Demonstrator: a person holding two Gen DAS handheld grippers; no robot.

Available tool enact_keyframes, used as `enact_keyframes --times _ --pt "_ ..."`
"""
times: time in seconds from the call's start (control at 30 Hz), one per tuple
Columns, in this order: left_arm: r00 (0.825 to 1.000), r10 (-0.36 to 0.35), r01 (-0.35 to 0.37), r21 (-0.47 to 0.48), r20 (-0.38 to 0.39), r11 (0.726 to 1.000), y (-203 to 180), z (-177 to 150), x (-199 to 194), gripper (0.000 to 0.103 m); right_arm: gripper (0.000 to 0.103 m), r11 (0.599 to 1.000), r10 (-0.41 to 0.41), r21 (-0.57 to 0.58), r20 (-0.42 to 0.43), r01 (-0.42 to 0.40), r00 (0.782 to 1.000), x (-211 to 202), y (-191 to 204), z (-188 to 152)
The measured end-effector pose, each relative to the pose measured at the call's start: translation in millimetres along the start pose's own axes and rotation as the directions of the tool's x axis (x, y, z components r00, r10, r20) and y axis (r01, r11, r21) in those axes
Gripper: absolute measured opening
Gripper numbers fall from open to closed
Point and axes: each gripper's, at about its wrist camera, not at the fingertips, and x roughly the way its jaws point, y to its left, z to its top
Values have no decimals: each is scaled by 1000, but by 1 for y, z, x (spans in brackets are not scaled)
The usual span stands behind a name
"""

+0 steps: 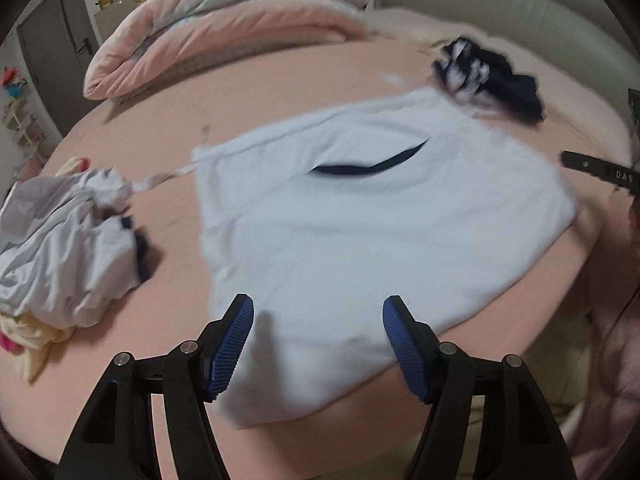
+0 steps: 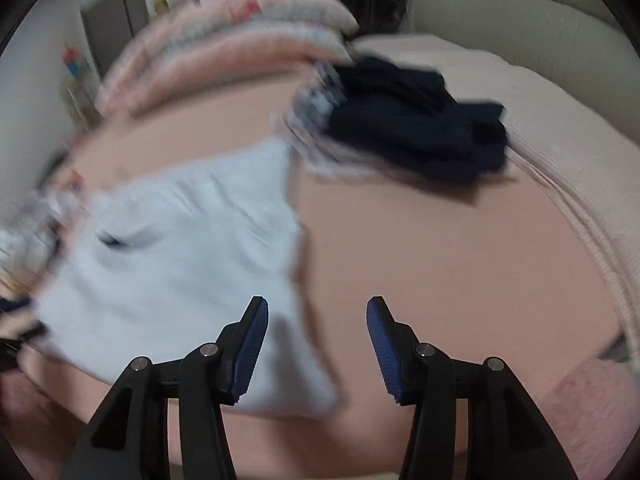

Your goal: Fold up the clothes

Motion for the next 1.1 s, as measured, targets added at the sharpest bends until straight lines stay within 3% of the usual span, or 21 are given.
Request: enact_keyframes --times 0.1,0.2,0.27,0.3,0.33,0.37,0.47,0.5,0.57,0.7,0.77,0.83,0.87,0.93,1.1 --pt "999 -31 32 24 -25 999 -25 6 15 66 51 988 97 -123 -13 -98 995 1 43 -7" --pt "995 -56 57 9 -88 998 -31 -1 31 66 50 970 70 -224 -113 -94 991 20 70 -27" --pt "992 -49 51 10 -119 999 -23 -7 32 66 41 957 9 -285 -165 -56 986 33 73 -39" --pt "991 -56 57 2 -122 998 -16 -9 27 66 24 954 -12 -296 -166 -38 986 33 67 -40" --pt "991 -39 39 -9 -128 999 -6 -13 20 65 14 963 -19 -269 -165 -26 986 31 57 -38" --pt "991 -26 23 -26 -130 999 2 -15 13 65 13 973 -22 -228 -167 -17 986 29 46 -36" --pt "993 -7 -12 -158 -122 987 35 -20 -7 65 14 989 -36 -145 -170 11 985 20 21 -31" --pt "992 7 -33 -211 -123 977 46 -22 -10 65 22 990 -59 -134 -158 38 986 16 18 -30" --pt "990 45 -84 -298 -135 951 64 -27 -14 65 23 995 -43 -97 -131 30 991 7 18 -30" --pt "977 65 -129 -316 -205 940 69 -38 -5 65 39 998 -48 -47 -126 42 991 2 14 -32" --pt "975 44 -114 -317 -220 941 66 -42 -1 62 39 998 -64 -35 -147 60 987 4 9 -35" --pt "980 4 -74 -344 -198 936 66 -44 2 35 39 997 -80 -24 -167 77 983 6 5 -37" --pt "982 -16 -53 -357 -186 933 66 -45 2 33 39 997 -81 -5 -167 81 983 5 1 -37" --pt "983 -48 -22 -368 -178 930 67 -46 3 18 39 995 -77 54 -166 87 983 3 -11 -36" --pt "986 -55 4 -312 -156 950 72 -39 -8 10 39 975 -27 210 -201 70 979 9 -41 -39"
